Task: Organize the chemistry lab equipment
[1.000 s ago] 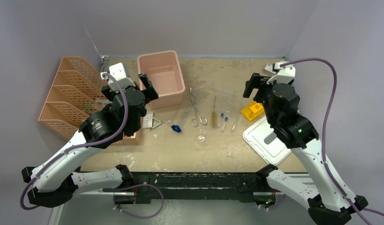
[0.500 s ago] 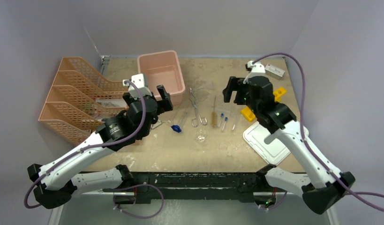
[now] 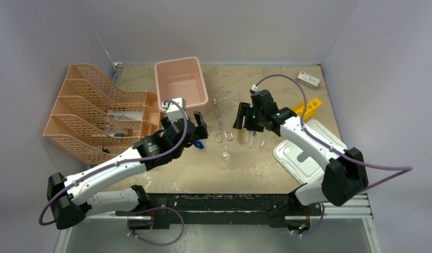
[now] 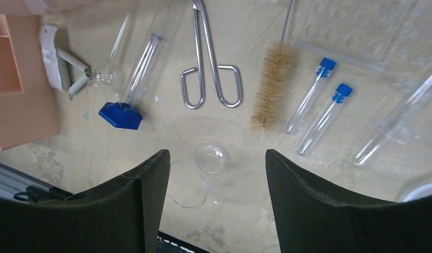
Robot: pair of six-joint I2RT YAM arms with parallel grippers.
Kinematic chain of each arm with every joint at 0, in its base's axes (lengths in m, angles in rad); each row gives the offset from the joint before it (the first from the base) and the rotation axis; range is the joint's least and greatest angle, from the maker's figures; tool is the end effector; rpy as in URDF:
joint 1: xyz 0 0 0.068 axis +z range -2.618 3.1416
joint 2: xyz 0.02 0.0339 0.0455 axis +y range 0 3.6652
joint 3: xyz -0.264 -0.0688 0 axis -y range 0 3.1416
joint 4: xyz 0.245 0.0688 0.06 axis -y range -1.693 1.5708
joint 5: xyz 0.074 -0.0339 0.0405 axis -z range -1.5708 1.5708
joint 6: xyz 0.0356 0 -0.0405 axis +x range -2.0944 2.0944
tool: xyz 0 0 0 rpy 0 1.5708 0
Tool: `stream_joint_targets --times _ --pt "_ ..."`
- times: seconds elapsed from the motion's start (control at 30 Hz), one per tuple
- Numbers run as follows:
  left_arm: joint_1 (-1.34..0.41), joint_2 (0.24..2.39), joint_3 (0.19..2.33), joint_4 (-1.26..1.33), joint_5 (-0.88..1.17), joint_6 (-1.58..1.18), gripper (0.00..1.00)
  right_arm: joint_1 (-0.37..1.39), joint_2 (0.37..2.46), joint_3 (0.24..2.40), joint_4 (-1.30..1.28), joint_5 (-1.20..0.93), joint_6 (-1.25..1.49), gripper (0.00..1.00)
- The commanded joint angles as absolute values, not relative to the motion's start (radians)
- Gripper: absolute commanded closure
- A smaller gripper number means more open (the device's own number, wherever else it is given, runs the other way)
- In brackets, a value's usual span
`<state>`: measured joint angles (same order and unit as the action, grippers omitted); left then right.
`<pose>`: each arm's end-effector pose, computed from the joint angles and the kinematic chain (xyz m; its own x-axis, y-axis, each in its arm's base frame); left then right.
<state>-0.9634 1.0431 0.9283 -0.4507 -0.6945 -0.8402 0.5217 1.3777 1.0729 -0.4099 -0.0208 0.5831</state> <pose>0.1459 -0.1700 0.3188 -0.4443 -0.3635 -0.8188 -0.0125 0.9164 -0.4000 0.2630 0.1521 0.2845 -0.7562 0.2003 -0.6230 -0.1144 0.8969 0.4273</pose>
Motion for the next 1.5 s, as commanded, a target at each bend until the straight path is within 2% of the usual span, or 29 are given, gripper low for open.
stream_joint_targets --times 0.0,0.4,0.57,0.73,0.93,1.03,1.23,1.47 --pt "-0.965 1.095 0.93 -0.403 -0.65 -0.88 0.06 0.524 1.471 1.079 -0.338 -0.124 0.648 0.32" --pt "-0.769 1.131 0.92 -0.395 -0.379 -0.874 0.05 0.552 1.745 1.216 -0.327 -0.193 0.588 0.33" --pt "-0.735 1.168 0.959 -0.434 -0.351 -0.866 0.07 0.567 1.845 1.337 -0.369 -0.101 0.527 0.39" --pt "-0.669 1.17 1.0 -0.47 -0.362 -0.863 0.07 0.569 1.925 1.426 -0.345 -0.05 0.496 0.4" --pt "-0.526 1.186 1.028 -0.479 -0.234 -0.834 0.1 0.569 2.033 1.594 -0.304 0.076 0.497 0.41" --pt "-0.48 1.18 1.037 -0.462 -0.192 -0.824 0.1 0.569 2.096 1.691 -0.311 0.084 0.497 0.49" --pt "-0.448 1.19 1.082 -0.45 -0.173 -0.799 0.12 0.568 2.228 1.832 -0.318 0.026 0.466 0.51" --pt "-0.446 1.186 1.103 -0.429 -0.229 -0.761 0.14 0.566 2.342 2.005 -0.361 0.083 0.425 0.55"
